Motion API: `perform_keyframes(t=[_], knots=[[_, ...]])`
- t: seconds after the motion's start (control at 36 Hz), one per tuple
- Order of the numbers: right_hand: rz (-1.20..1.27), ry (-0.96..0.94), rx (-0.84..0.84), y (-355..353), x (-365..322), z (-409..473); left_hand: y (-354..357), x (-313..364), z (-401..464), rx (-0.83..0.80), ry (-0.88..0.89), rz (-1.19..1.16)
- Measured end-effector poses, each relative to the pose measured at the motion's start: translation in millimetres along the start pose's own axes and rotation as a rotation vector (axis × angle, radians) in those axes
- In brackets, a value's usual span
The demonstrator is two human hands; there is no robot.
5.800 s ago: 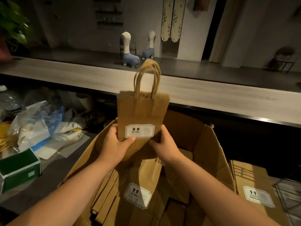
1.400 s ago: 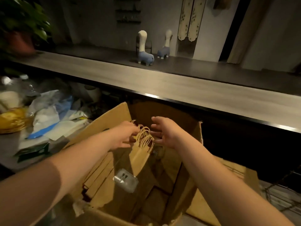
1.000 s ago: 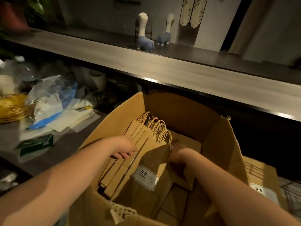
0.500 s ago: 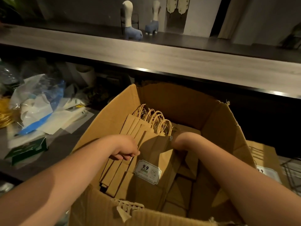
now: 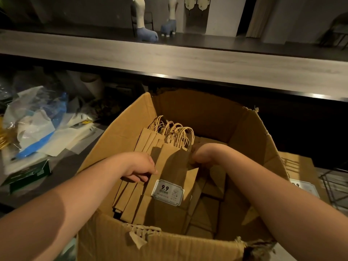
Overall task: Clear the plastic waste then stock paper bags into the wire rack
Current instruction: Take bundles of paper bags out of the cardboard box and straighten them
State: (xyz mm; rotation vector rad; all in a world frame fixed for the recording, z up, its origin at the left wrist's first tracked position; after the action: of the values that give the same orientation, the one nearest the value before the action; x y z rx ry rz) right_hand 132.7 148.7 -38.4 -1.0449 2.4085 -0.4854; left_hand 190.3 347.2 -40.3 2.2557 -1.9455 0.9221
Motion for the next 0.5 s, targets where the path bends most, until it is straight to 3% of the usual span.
perform_keyframes(t=[0.28,0.39,0.5], knots=[[0.078,-0.11,0.028,3,-3,-2,2,1,-2,0.044,-0.002,-0.024],[0.334,-0.271,-0.022,-4,-5,-5,-2,-1,-3,0.099,0.005,-0.08],[0.406,-0.434,-0.011,-10,-9,-14,-6,-1,-5,0.091,0.053,-0.247]])
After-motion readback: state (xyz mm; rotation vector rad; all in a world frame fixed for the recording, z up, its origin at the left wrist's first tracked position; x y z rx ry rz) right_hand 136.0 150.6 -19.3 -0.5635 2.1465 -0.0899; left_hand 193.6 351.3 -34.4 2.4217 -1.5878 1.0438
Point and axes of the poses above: each hand's wrist, its own z-axis towards the middle knuckle, its own y-axis out of the palm, x = y × z, the point moved 3 cm from there along z, towards the middle knuckle, and after that the axes turned 12 degrees about -x, right-handed, at the moved point
